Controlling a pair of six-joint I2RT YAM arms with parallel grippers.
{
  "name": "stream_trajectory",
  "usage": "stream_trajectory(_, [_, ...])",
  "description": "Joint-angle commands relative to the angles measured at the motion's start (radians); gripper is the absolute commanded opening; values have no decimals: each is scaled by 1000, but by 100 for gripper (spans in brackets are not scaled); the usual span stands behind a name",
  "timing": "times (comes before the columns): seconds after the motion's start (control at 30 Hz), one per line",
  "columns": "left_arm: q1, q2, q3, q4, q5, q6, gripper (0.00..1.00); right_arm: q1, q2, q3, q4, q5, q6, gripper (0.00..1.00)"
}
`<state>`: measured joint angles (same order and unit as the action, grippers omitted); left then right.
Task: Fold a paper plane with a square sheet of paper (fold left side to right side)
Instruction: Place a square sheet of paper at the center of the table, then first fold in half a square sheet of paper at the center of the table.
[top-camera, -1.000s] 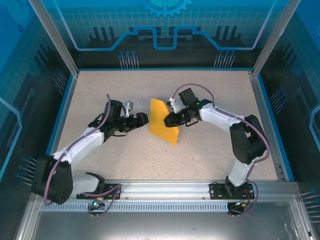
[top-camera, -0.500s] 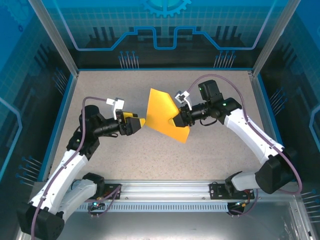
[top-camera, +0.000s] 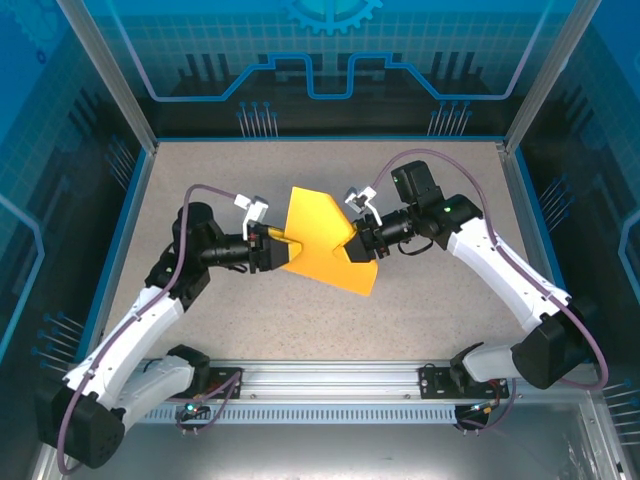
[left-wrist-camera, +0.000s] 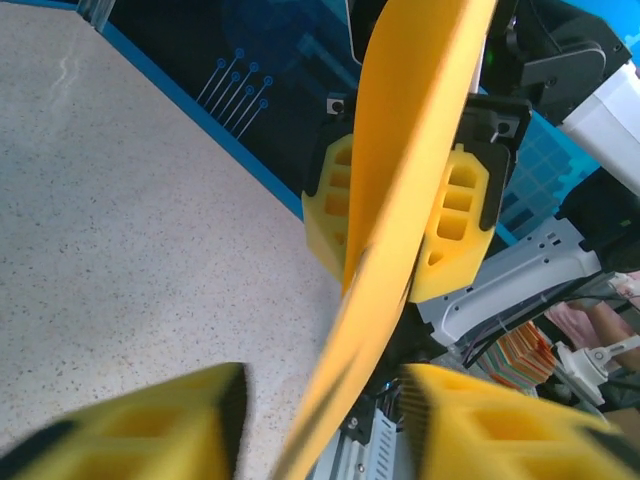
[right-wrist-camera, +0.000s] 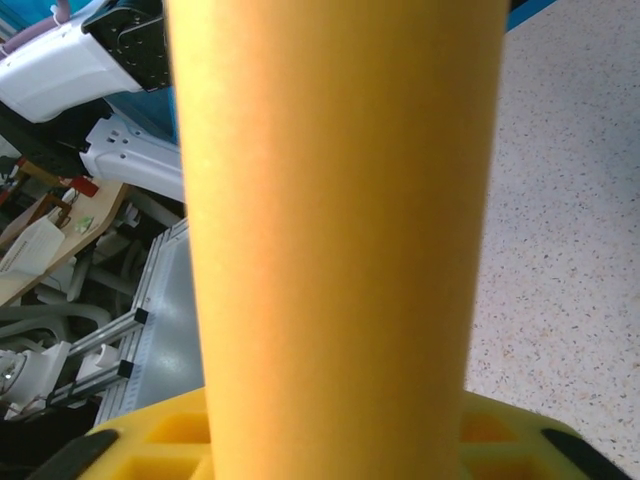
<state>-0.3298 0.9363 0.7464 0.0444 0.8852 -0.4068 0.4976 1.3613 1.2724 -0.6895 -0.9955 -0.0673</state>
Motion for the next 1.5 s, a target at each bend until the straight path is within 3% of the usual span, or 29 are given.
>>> stream_trajectory(0.0, [-8, 29, 20, -1, -14, 33, 17, -3, -41, 12, -13, 52, -4, 42])
stream_trajectory(0.07, [-8, 54, 7, -2, -49, 22, 7, -22, -62, -12, 2, 137, 23, 52])
stream_trajectory(0.2, [-12, 150, -34, 32, -101, -39, 0, -76, -94, -68, 19, 392, 102, 80])
stream_trajectory(0.23, [-13, 178, -44, 43, -107, -55, 0, -86, -96, -79, 15, 472, 120, 83])
stream_trajectory(0.33, [-24, 266, -82, 82, -138, -94, 0, -136, -91, -116, 8, 618, 175, 86])
stream_trajectory(0.47, [-35, 390, -115, 92, -231, -133, 0, -165, -84, -185, 51, 710, 241, 90])
stream_trajectory(0.6, [-35, 538, -122, 102, -303, -167, 0, -161, -41, -261, 146, 698, 308, 91])
stream_trajectory(0.67, [-37, 600, -117, 99, -323, -173, 0, -147, 0, -290, 203, 661, 351, 86])
stream_trajectory(0.8, [-36, 659, -72, -6, -382, -164, 0, -79, 131, -311, 321, 573, 422, 61])
stream_trajectory(0.97, [-37, 654, -31, -96, -400, -135, 0, -31, 295, -309, 438, 606, 522, 36])
stream_trajectory(1.23, [-39, 646, -20, -92, -354, -151, 2, -1, 464, -247, 356, 690, 521, 31])
stream_trajectory(1.47, [-89, 636, 32, -28, -291, -211, 37, 2, 505, -271, 321, 728, 515, 31])
